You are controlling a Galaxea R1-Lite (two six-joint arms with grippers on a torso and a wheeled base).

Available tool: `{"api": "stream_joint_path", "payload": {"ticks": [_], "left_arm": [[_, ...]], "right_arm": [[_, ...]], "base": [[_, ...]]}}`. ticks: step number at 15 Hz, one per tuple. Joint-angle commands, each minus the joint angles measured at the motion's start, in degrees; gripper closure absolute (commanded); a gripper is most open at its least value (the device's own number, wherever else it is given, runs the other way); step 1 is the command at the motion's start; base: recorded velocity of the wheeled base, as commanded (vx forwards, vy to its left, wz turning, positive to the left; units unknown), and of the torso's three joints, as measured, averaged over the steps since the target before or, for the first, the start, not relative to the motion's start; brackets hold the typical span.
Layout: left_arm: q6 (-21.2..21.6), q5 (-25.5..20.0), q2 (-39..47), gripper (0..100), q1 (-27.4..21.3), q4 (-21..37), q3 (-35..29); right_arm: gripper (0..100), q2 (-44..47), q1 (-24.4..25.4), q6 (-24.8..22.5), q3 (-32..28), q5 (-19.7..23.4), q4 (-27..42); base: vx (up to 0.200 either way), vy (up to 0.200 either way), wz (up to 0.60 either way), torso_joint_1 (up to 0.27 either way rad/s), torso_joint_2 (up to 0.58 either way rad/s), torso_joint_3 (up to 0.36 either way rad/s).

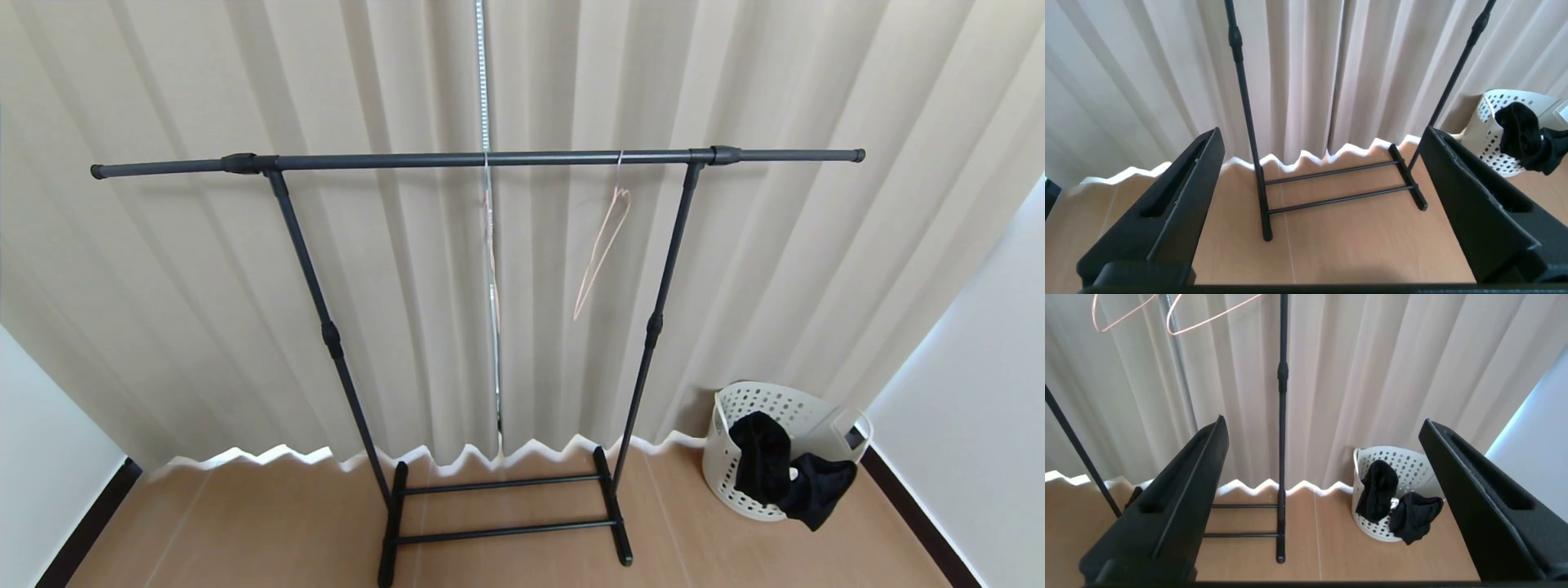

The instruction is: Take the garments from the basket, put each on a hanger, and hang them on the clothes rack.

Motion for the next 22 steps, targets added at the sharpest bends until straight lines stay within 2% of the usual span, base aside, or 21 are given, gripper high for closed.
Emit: {"api": "stream_joint_path", "payload": {"ticks": [1,13,22], "left_arm": [[0.0,0.0,0.0,0,0.0,0.0,0.0],[0.0,0.0,0.0,0,-0.1,0.0,0.0],[0.0,0.0,0.0,0,-0.1,0.0,0.0]], "right_arm": [[0,0.1,0.1,0.0,0.0,0.0,0.0],[0,0.1,0.0,0.0,0.0,0.0,0.0],[0,0.1,0.0,0.0,0.0,0.0,0.0]], "base": [[0.0,0.0,0.0,-0.144,0.33,0.168],[0.0,0.0,0.0,-0.155,0.37,0.207],[0.0,0.0,0.0,-0.212,0.53,0.321]]}}
